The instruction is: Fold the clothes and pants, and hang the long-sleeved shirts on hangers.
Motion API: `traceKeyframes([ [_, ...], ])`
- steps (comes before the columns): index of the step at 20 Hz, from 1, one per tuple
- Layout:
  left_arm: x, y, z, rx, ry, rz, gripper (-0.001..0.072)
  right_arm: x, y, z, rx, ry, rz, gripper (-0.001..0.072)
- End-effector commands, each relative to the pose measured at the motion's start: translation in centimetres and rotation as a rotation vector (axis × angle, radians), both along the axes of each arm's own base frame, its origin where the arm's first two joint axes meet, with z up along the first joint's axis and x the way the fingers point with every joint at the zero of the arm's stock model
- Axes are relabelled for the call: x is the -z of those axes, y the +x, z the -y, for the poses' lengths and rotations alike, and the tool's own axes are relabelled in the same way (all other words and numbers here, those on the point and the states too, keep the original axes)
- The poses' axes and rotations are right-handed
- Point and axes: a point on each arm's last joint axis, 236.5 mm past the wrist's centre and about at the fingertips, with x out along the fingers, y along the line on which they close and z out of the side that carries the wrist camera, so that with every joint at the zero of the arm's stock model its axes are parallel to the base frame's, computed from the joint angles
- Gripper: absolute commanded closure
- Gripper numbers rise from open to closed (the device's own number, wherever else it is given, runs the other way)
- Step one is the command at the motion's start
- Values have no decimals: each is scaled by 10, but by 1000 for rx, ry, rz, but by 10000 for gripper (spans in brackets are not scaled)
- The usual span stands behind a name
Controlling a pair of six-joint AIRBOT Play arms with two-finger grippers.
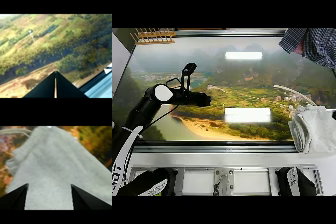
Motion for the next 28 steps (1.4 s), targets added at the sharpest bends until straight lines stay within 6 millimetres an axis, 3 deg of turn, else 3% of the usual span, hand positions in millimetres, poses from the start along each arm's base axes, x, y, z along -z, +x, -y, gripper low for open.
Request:
traceKeyframes([
  [1, 0, 0, 0, 0, 0, -1, 698, -35, 62, -114, -364, 51, 170, 128],
  [3, 0, 0, 0, 0, -1, 0, 698, -28, 73, -182, -565, 78, 146, 127],
  [6, 0, 0, 0, 0, -1, 0, 698, -18, 70, -264, -801, 111, 110, 127],
  [8, 0, 0, 0, 0, -1, 0, 698, -12, 62, -300, -905, 125, 89, 128],
  [10, 0, 0, 0, 0, -1, 0, 698, -8, 56, -321, -968, 134, 75, 128],
  [17, 0, 0, 0, 0, -1, 0, 698, -6, 53, -331, -996, 138, 67, 135],
  [18, 0, 0, 0, 0, -1, 0, 698, -6, 53, -331, -996, 139, 68, 231],
  [20, 0, 0, 0, 0, -1, 0, 698, -6, 53, -331, -995, 139, 68, 674],
  [28, 0, 0, 0, 0, -1, 0, 698, -6, 53, -330, -995, 139, 68, 661],
])
